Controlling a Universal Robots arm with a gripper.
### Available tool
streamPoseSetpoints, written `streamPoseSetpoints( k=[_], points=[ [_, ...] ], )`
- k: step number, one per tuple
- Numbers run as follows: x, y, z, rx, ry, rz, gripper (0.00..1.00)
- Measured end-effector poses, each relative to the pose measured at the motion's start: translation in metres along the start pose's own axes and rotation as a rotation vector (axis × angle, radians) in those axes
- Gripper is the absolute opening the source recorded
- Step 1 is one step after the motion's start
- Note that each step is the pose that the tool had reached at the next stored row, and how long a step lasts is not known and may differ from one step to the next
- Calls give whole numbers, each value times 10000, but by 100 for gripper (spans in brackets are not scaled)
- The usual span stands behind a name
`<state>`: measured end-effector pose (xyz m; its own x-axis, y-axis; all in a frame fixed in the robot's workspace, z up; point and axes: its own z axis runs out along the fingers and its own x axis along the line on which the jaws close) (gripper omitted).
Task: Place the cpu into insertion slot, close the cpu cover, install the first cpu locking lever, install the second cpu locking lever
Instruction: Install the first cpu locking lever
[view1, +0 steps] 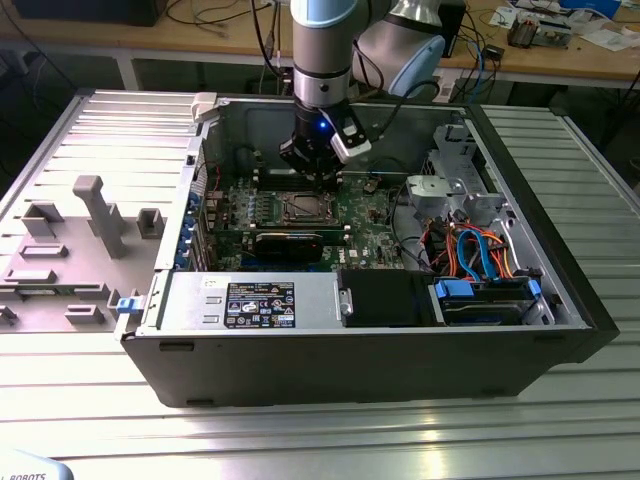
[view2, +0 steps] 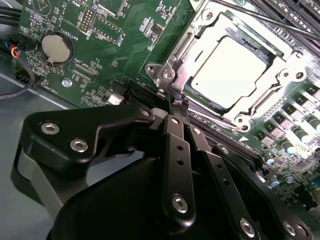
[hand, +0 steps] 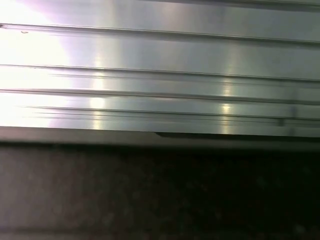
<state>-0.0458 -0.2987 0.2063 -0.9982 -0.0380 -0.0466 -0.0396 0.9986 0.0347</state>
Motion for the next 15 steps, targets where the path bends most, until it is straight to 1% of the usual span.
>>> streamPoseSetpoints(
  k=[2, 4, 5, 6, 7, 10, 13, 15],
  points=[
    [0, 1, -2, 7, 1, -1, 11],
    [-1, 3, 11, 54, 5, -2, 11],
    [-2, 4, 15, 88, 8, -4, 11],
    [-4, 5, 21, 139, 10, -6, 11],
    [-11, 7, 44, 192, 7, -9, 11],
    [-10, 8, 44, 143, 14, -6, 11],
    [-13, 12, 23, 133, 19, -7, 11],
    [-14, 13, -9, 137, 23, -7, 11]
  ],
)
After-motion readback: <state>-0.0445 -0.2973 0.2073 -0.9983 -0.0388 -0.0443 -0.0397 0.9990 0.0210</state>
